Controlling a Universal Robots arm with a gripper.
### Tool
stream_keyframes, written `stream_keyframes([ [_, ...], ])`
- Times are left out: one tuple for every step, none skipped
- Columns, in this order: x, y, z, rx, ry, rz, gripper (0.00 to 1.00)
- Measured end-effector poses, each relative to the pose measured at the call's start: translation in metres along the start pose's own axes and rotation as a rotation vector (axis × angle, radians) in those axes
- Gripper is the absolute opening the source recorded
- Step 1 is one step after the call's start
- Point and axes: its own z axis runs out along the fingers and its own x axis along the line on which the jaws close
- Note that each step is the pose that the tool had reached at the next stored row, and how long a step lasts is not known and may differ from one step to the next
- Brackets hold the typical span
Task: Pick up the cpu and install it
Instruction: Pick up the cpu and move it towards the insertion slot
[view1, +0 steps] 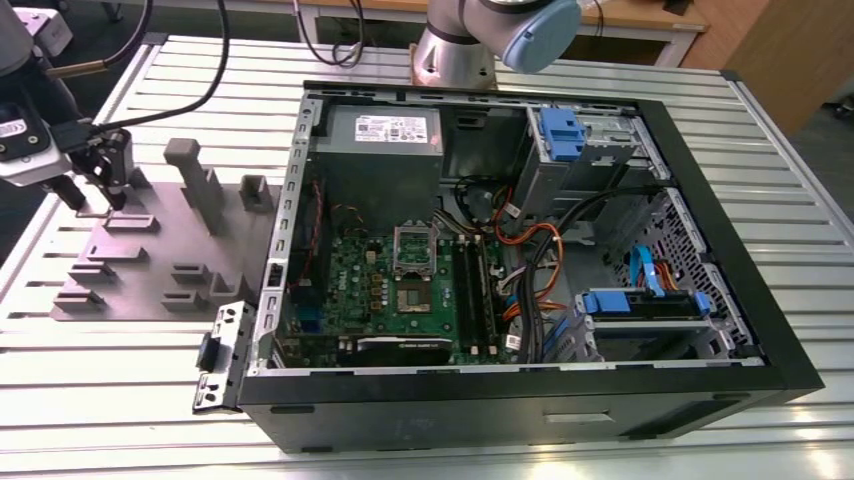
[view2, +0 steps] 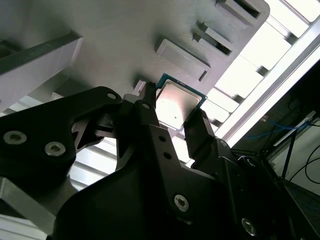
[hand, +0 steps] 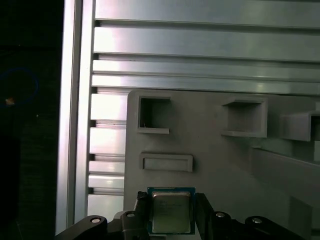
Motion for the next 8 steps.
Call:
stream_keyframes([
  [0.0000,0.0000,-0.0003,0.0000,0.0000,0.000,0.47],
  [0.0000,0.0000,-0.0007,0.0001,0.0000,0.000,0.47],
  [0.0000,0.0000,-0.0010,0.0000,0.0000,0.000,0.47],
  [0.0000,0.0000,-0.0013,0.0001,0.0000,0.000,0.47],
  [0.0000,0.0000,-0.0016,0.0000,-0.0001,0.000,0.47],
  [0.0000,0.0000,-0.0018,0.0000,-0.0001,0.000,0.47],
  [0.0000,0.0000,-0.0023,0.0000,-0.0001,0.000,0.47],
  [0.0000,0.0000,-0.0026,0.0000,0.0000,0.000,0.47],
])
